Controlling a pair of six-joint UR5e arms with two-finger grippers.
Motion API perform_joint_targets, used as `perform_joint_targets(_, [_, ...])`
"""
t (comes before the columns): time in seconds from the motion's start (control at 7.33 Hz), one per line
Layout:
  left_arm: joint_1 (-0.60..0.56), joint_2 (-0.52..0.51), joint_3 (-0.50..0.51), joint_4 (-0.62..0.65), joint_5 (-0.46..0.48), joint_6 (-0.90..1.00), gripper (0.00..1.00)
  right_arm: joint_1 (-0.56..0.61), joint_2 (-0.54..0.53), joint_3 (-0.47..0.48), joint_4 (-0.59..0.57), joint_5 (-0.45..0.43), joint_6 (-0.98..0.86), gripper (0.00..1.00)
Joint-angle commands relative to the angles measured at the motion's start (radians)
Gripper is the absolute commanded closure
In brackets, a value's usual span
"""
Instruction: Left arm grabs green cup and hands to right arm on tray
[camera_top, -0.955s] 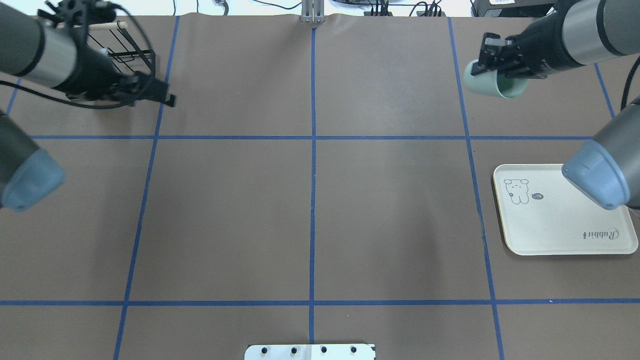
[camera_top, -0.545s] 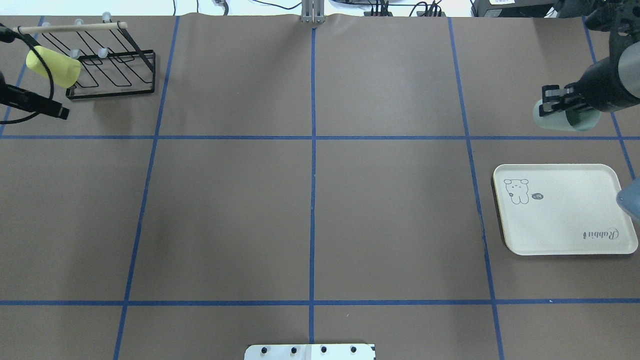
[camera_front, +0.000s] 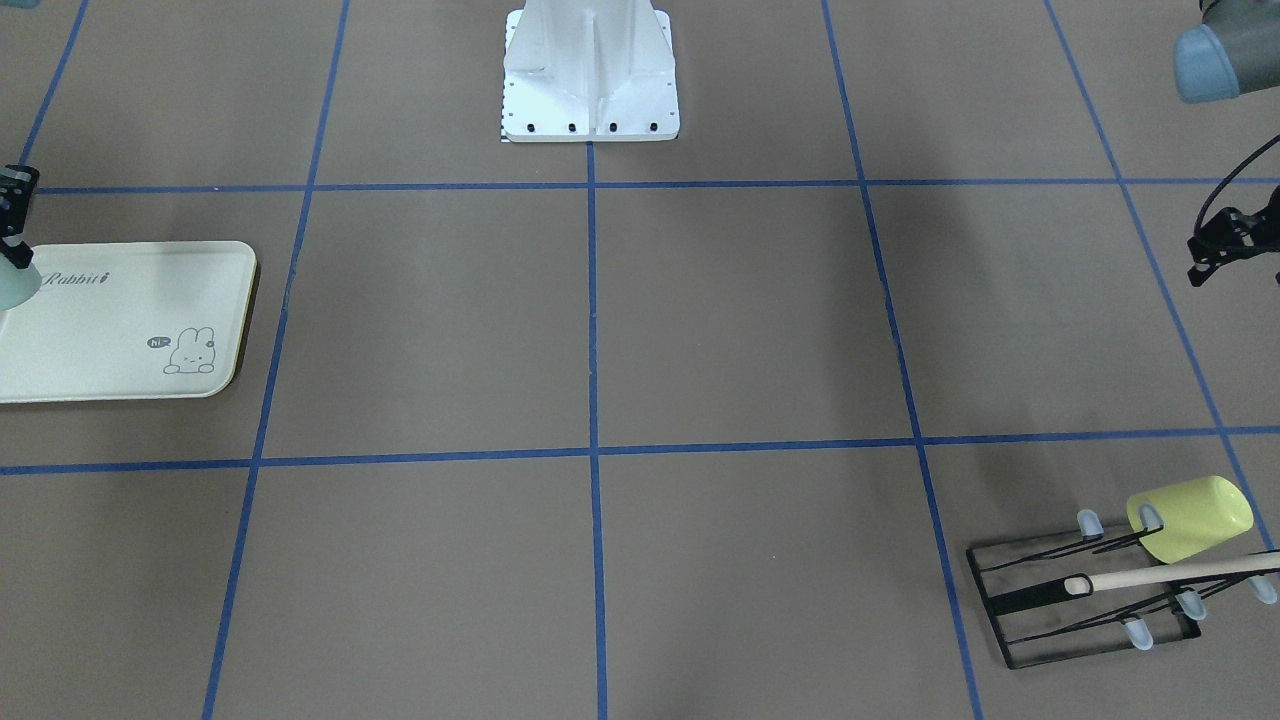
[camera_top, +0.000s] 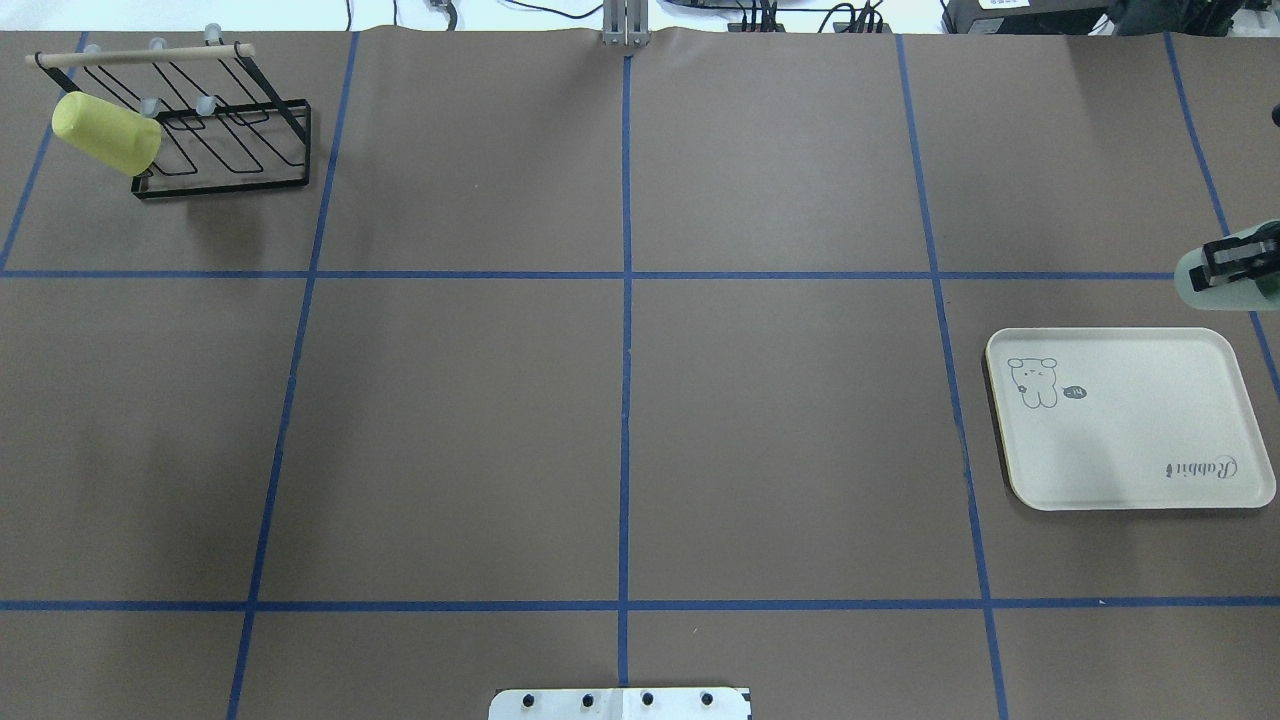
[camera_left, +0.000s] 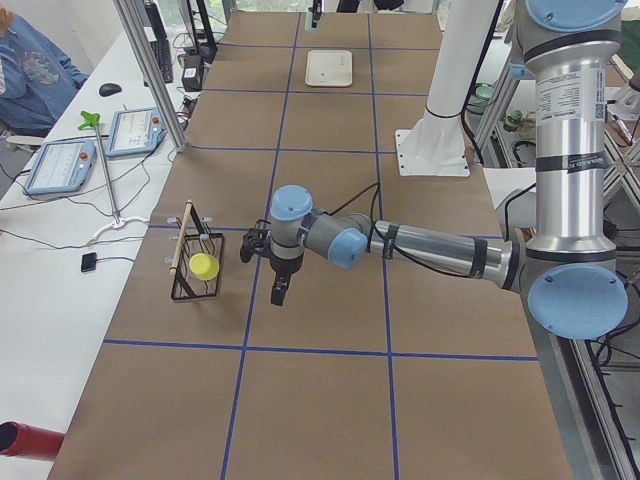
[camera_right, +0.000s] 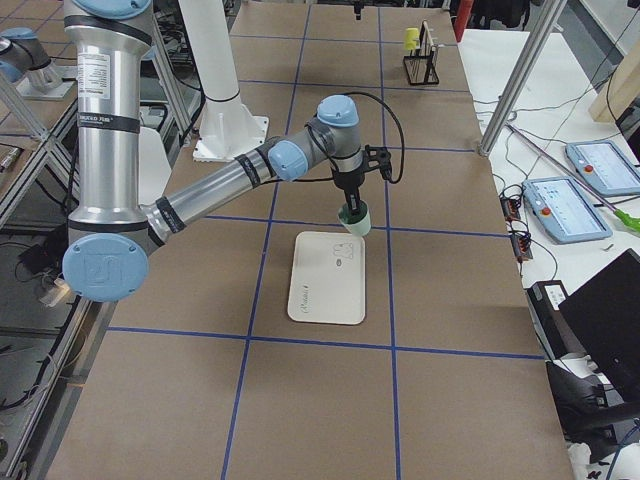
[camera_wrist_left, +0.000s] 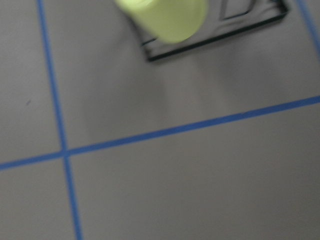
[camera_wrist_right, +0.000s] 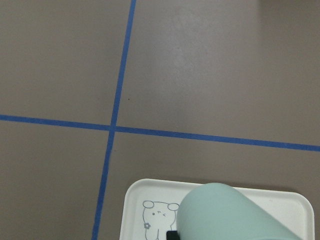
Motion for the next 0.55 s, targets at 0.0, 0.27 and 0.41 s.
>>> perform_joint_targets(0.0, [-0.142, 0.056, 0.084, 0.056, -0.006, 0.237, 0.0, 0.019, -0.101, -0.041, 0.148, 0.026, -0.049, 1.0])
perform_joint_targets(0.27, [-0.245, 0.092, 0.085, 0.12, -0.105, 0.362, 0.0, 0.013, -0.143, -0.112, 0.256, 0.023, 0.006, 1.0])
perform_joint_targets(0.41, [-0.25, 0.127, 0.078, 0.119, -0.121, 0.364, 0.0, -0.017, -0.173, -0.134, 0.3, 0.009, 0.029, 1.0])
